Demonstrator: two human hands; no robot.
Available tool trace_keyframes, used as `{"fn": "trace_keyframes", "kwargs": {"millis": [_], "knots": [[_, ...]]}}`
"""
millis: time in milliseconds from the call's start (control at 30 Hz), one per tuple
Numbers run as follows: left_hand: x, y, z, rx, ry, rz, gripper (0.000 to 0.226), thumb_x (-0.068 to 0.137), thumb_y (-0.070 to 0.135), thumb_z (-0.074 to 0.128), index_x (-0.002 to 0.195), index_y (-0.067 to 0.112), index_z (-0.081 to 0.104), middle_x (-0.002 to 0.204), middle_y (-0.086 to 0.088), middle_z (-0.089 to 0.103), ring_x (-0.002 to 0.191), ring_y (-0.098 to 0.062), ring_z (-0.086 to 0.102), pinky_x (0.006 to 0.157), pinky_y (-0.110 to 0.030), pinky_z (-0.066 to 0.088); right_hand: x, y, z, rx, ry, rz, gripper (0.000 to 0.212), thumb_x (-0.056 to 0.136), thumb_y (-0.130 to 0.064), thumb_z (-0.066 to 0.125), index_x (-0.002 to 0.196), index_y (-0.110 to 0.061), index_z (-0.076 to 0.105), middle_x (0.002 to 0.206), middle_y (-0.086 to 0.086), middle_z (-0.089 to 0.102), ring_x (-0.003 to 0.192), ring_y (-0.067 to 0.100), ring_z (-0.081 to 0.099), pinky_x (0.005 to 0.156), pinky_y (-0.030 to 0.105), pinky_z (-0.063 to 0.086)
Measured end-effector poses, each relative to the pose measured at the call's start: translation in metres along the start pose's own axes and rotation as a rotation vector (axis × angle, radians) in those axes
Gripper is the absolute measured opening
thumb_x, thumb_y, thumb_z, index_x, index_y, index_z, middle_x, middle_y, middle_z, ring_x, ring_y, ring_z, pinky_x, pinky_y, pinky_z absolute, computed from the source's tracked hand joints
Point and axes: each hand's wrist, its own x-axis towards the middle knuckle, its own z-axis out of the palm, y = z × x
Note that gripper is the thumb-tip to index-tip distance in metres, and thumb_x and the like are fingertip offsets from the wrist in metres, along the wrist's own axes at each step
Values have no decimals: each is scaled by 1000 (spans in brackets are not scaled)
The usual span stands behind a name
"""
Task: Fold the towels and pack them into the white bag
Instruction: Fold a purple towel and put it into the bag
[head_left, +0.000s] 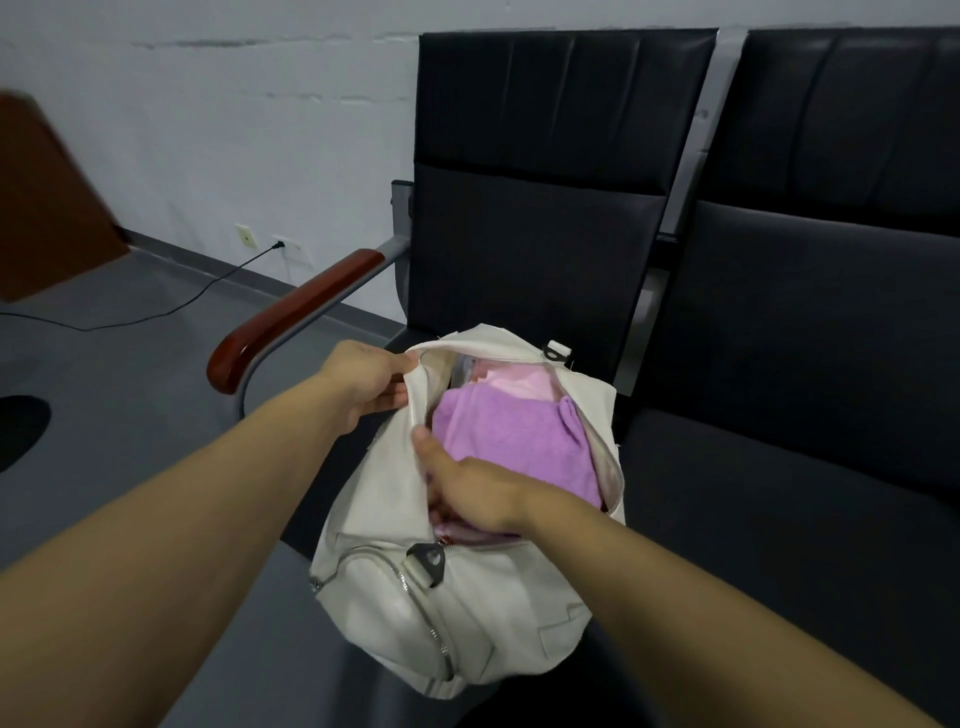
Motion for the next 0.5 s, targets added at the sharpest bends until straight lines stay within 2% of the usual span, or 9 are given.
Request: {"fn": "trace_keyframes", "kwargs": {"millis": [67, 133, 233, 333, 433, 500], "knots": [[-6, -2, 2, 22, -16, -2, 19, 95, 18, 72, 102, 1, 73, 96, -13, 75, 81, -21, 71, 65, -29, 59, 1, -4, 12, 27, -87, -19, 110, 55, -107, 10, 78, -13, 62, 76, 7, 63, 73, 21, 54, 92, 36, 41], [-13, -7, 2, 9, -27, -11, 16, 98, 17, 67, 101, 2, 72, 94, -11, 74, 79, -20, 70, 66, -29, 58, -5, -4, 12, 116, -56, -6, 99, 71, -99, 14, 77, -14, 65, 77, 6, 66, 68, 17, 57, 82, 31, 44], [-23, -21, -1, -54, -51, -14, 19, 101, 17, 62, 97, 4, 75, 85, -8, 72, 71, -16, 65, 63, -27, 58, -21, 3, -4, 174, -17, -68, 103, 88, -84, 13, 92, -2, 74, 93, 16, 75, 84, 23, 69, 92, 31, 50], [-40, -40, 4, -119, -109, 27, 23, 103, 21, 58, 101, 7, 76, 85, -6, 72, 70, -16, 62, 66, -27, 58, -38, 5, -15, 165, -94, -43, 96, 94, -76, 13, 105, 0, 70, 101, 17, 74, 88, 23, 69, 88, 31, 51], [-62, -66, 16, -68, 5, 150, 18, 102, 21, 59, 99, 12, 74, 84, -2, 72, 62, -7, 61, 62, -22, 51, -51, 2, -15, 168, -156, 40, 92, 90, -82, 16, 100, -6, 67, 100, 15, 73, 92, 27, 67, 83, 34, 51], [-79, -87, 21, 61, 80, 286, 18, 102, 27, 59, 97, 19, 74, 84, 6, 72, 67, -1, 65, 67, -23, 50, -58, 1, -14, 181, -137, 48, 87, 92, -80, 18, 91, -7, 66, 94, 13, 72, 87, 25, 66, 83, 34, 50]]}}
